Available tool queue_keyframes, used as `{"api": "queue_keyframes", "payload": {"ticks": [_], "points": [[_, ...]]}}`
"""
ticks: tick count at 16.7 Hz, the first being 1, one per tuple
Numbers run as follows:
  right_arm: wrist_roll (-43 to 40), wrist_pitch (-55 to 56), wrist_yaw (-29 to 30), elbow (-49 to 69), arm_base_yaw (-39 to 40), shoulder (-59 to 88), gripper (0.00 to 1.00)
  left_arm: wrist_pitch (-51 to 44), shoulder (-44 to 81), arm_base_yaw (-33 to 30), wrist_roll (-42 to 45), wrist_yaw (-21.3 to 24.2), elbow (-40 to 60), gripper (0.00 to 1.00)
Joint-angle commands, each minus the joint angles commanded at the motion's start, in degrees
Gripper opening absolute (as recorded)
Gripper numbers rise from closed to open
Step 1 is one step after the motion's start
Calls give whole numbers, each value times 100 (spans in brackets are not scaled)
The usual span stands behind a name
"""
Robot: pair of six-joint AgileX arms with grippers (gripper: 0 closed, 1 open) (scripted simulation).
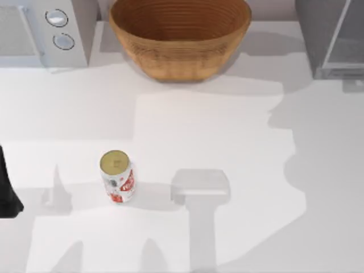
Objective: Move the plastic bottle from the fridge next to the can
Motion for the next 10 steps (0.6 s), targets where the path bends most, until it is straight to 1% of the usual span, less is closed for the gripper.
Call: {"api": "queue_keyframes", "payload": {"ticks": [10], "points": [[-7, -700, 204, 1591, 172, 869, 100, 0, 0, 0, 0, 0, 0, 100]]}}
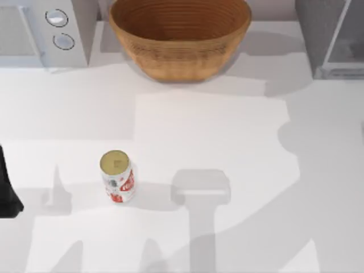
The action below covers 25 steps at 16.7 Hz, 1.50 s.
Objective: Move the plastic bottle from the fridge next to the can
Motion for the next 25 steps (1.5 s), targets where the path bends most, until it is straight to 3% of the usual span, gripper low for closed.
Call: {"api": "queue_keyframes", "payload": {"ticks": [4, 17, 25], "points": [[0, -13, 3, 25, 4, 14, 100, 0, 0, 0, 0, 0, 0, 100], [0, -13, 3, 25, 4, 14, 2, 0, 0, 0, 0, 0, 0, 100], [0, -13, 3, 25, 4, 14, 0, 0, 0, 0, 0, 0, 0, 100]]}}
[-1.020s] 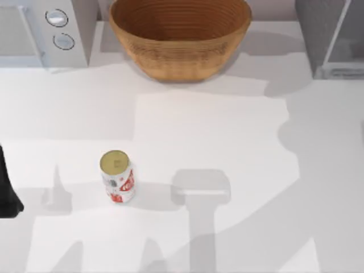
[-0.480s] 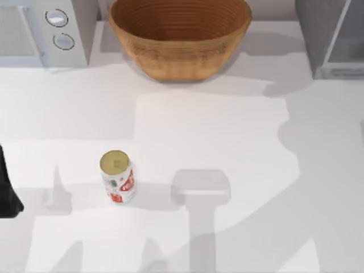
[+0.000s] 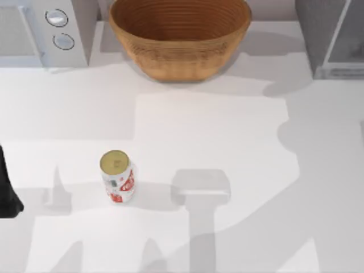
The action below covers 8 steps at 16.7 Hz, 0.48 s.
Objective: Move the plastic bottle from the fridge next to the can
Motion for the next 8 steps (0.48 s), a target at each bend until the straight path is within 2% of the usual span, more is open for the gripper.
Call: {"api": "queue_keyframes", "payload": {"ticks": [8], "points": [[14, -830, -9, 199, -17, -586, 0, 0, 0, 0, 0, 0, 0, 100]]}}
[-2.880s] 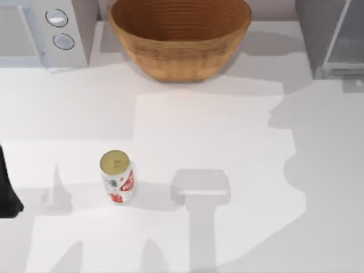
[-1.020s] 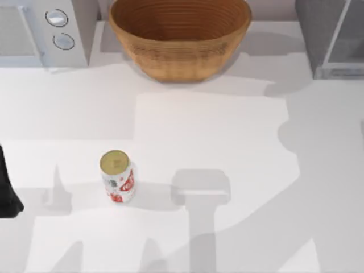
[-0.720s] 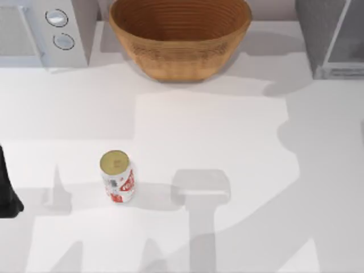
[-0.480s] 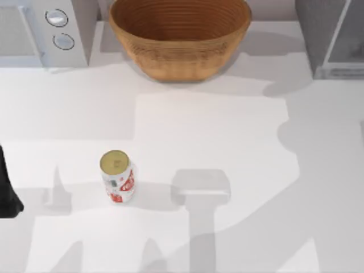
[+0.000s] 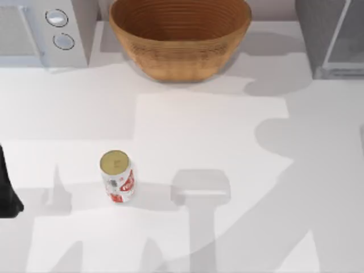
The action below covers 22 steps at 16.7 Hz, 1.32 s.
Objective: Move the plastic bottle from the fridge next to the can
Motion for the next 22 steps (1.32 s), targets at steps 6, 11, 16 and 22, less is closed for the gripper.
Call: {"api": "queue_keyframes", "payload": {"ticks": [6, 11, 16, 22], "points": [[8, -102, -8, 25, -2, -104, 0, 0, 0, 0, 0, 0, 0, 100], [-20, 179, -182, -925, -110, -810, 0, 0, 0, 0, 0, 0, 0, 100], [3, 659, -418, -2728, -351, -1969, 0, 0, 0, 0, 0, 0, 0, 100], [20, 920, -529, -3443, -487, -2556, 0, 0, 0, 0, 0, 0, 0, 100]]}}
